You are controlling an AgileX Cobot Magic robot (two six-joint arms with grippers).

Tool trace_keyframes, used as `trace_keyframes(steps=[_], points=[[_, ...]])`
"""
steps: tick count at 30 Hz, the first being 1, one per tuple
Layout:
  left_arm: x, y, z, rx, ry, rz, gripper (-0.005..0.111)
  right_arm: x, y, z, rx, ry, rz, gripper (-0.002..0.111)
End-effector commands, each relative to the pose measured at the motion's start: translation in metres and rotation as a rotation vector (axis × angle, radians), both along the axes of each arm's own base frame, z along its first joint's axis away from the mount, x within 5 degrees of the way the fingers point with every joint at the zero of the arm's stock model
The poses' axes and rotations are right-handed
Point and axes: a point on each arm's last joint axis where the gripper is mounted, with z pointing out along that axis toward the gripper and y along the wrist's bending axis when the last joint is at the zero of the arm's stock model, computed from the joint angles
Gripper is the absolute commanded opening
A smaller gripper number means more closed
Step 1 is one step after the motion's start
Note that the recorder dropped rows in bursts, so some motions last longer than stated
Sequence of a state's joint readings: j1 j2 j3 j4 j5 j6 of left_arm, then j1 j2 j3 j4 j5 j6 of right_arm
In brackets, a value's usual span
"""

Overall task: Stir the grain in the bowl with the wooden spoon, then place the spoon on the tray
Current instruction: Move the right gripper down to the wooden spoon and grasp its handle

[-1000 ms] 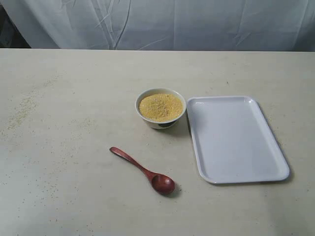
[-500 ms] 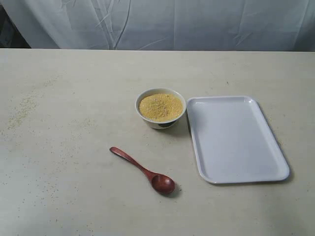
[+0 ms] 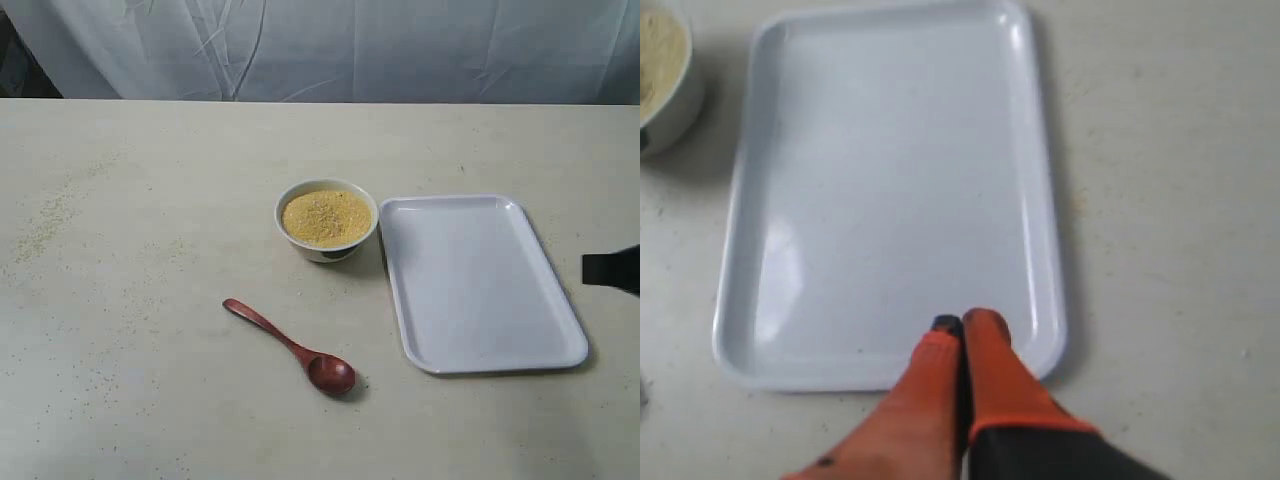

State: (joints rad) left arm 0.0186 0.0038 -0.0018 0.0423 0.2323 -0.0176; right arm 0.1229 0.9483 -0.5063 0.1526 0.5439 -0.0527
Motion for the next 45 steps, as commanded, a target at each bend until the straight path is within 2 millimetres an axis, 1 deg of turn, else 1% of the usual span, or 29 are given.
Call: trace_keyframes(steps=[1,2,3,5,6,7,9,11,13,15,18,19,21,24,25,27,31,36,39,42,44,45], points=[[0.000,0.000,0.000,0.000,-0.003,0.002,0.000,0.033,0.035,-0.003,-0.027,0.169,0.174,-0.001],[0.000,0.000,0.000,0.000,-0.003,0.002,0.000,0.038,0.045,-0.003,-0.030,0.182,0.207,-0.001],[0.000,0.000,0.000,0.000,-0.003,0.002,0.000,0.046,0.060,-0.004,-0.027,0.199,0.255,-0.001],[0.000,0.000,0.000,0.000,-0.003,0.002,0.000,0.056,0.083,-0.005,-0.022,0.217,0.317,-0.001],[0.000,0.000,0.000,0.000,-0.003,0.002,0.000,0.062,0.101,-0.007,-0.030,0.225,0.373,-0.001],[0.000,0.000,0.000,0.000,-0.003,0.002,0.000,0.066,0.113,-0.009,-0.038,0.234,0.414,-0.001],[0.000,0.000,0.000,0.000,-0.003,0.002,0.000,0.074,0.144,-0.012,-0.056,0.246,0.499,-0.001],[0.000,0.000,0.000,0.000,-0.003,0.002,0.000,0.080,0.173,-0.019,-0.077,0.278,0.571,-0.001],[0.000,0.000,0.000,0.000,-0.003,0.002,0.000,0.086,0.200,-0.022,-0.090,0.296,0.628,-0.001],[0.000,0.000,0.000,0.000,-0.003,0.002,0.000,0.089,0.227,-0.029,-0.113,0.312,0.685,-0.001],[0.000,0.000,0.000,0.000,-0.003,0.002,0.000,0.089,0.258,-0.043,-0.169,0.330,0.762,0.001],[0.000,0.000,0.000,0.000,-0.003,0.002,0.000,0.088,0.266,-0.050,-0.188,0.346,0.783,0.004],[0.000,0.000,0.000,0.000,-0.003,0.002,0.000,0.086,0.280,-0.061,-0.227,0.382,0.820,0.014],[0.000,0.000,0.000,0.000,-0.003,0.002,0.000,0.085,0.295,-0.075,-0.273,0.395,0.859,0.030],[0.000,0.000,0.000,0.000,-0.003,0.002,0.000,0.086,0.299,-0.079,-0.292,0.392,0.871,0.034],[0.000,0.000,0.000,0.000,-0.003,0.002,0.000,0.087,0.304,-0.087,-0.308,0.385,0.883,0.037],[0.000,0.000,0.000,0.000,-0.003,0.002,0.000,0.091,0.307,-0.101,-0.324,0.380,0.885,0.037],[0.000,0.000,0.000,0.000,-0.003,0.002,0.000,0.094,0.307,-0.108,-0.358,0.355,0.898,0.037],[0.000,0.000,0.000,0.000,-0.003,0.002,0.000,0.095,0.308,-0.115,-0.364,0.364,0.899,0.037],[0.000,0.000,0.000,0.000,-0.003,0.002,0.000,0.095,0.308,-0.116,-0.364,0.367,0.895,0.037],[0.000,0.000,0.000,0.000,-0.003,0.002,0.000,0.095,0.308,-0.114,-0.361,0.363,0.893,0.034],[0.000,0.000,0.000,0.000,-0.003,0.002,0.000,0.095,0.307,-0.110,-0.360,0.356,0.887,0.028]])
